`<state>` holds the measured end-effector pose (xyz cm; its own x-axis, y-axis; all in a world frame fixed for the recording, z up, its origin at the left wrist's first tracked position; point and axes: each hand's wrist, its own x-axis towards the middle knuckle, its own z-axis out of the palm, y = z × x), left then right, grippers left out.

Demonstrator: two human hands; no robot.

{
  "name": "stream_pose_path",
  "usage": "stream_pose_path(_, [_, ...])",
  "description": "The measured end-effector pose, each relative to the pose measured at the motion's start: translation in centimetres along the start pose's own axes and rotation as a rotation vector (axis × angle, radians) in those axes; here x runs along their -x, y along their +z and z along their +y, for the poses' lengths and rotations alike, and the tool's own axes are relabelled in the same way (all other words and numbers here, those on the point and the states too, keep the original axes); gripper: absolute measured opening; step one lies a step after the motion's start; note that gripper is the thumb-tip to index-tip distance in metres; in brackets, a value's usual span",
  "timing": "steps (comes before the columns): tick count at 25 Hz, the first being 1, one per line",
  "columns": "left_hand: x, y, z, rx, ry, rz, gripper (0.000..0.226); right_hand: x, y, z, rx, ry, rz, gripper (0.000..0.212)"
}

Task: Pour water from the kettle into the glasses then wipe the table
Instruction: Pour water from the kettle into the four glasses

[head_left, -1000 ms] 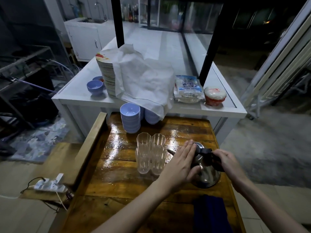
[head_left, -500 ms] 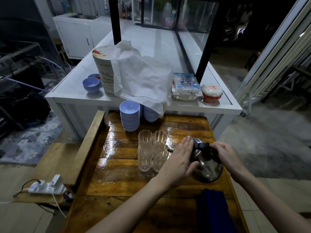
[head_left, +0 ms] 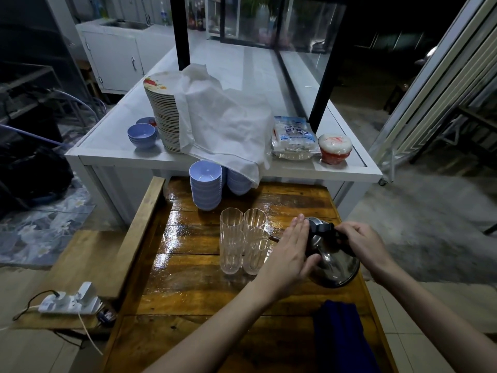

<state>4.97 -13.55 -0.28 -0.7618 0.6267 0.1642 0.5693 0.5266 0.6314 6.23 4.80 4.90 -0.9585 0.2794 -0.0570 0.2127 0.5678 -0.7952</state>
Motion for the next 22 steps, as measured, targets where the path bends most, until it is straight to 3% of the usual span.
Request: stream_pose_path(22, [-0.8, 0.1, 0.6, 0.08, -0.016, 0.023, 0.066, -1.1, -1.2, -1.1, 0.106, -0.093, 0.021, 0.04])
